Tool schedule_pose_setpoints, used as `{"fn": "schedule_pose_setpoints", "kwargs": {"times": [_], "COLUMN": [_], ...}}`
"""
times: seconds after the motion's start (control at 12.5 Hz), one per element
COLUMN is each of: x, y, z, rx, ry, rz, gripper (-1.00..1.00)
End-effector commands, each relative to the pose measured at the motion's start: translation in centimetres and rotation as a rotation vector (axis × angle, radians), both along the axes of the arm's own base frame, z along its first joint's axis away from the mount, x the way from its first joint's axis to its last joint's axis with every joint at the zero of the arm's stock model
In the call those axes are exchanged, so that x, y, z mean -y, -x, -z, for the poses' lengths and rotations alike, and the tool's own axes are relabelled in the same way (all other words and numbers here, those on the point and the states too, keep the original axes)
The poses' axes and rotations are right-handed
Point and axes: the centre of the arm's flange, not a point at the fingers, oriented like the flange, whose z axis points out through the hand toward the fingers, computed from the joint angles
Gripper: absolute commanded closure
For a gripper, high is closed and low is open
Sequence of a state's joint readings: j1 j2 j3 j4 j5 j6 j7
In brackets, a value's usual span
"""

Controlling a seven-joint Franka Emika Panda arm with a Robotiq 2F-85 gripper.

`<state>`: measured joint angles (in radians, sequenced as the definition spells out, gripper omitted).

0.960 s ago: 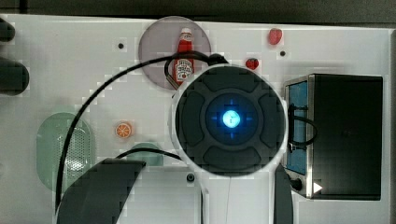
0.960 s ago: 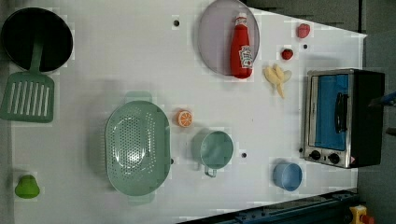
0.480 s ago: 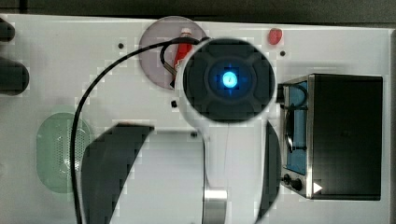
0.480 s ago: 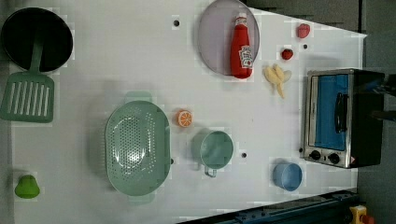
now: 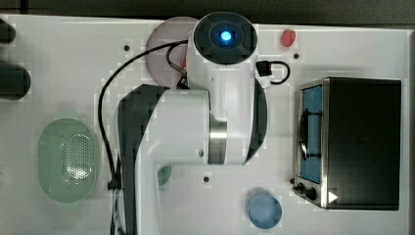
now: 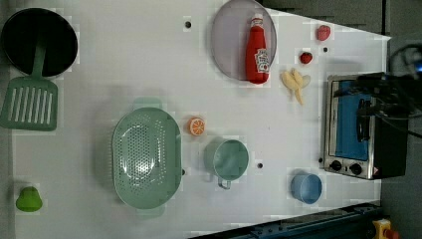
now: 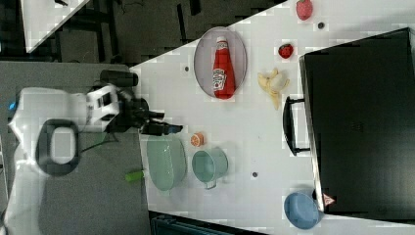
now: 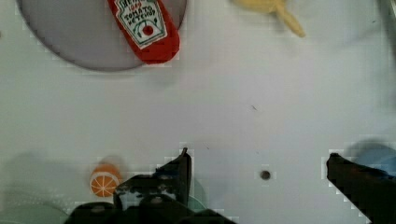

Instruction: Pick ketchup from plate and place it on table.

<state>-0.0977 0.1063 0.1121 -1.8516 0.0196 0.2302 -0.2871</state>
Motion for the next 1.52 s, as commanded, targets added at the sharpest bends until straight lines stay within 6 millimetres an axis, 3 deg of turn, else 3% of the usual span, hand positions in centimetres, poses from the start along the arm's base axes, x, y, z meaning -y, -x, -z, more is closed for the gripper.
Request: {"fn": "schedule_pose_setpoints", "kwargs": {"times": [0.08, 0.64, 1.2, 1.52], "x": [-1.9, -3.3, -3.6, -3.9], "y": [-2.0, -6.2, -8.6, -8.7], "z": [1.9, 11.3, 19.5, 24.3], "rx": [0.045, 0.106, 0.216, 0.235], "ry": [-0.022, -0.05, -0.003, -0.014], "rz": [-0.095, -0.313, -0.424, -0.46], "gripper": [-1.0, -1.0, -1.0, -1.0]}}
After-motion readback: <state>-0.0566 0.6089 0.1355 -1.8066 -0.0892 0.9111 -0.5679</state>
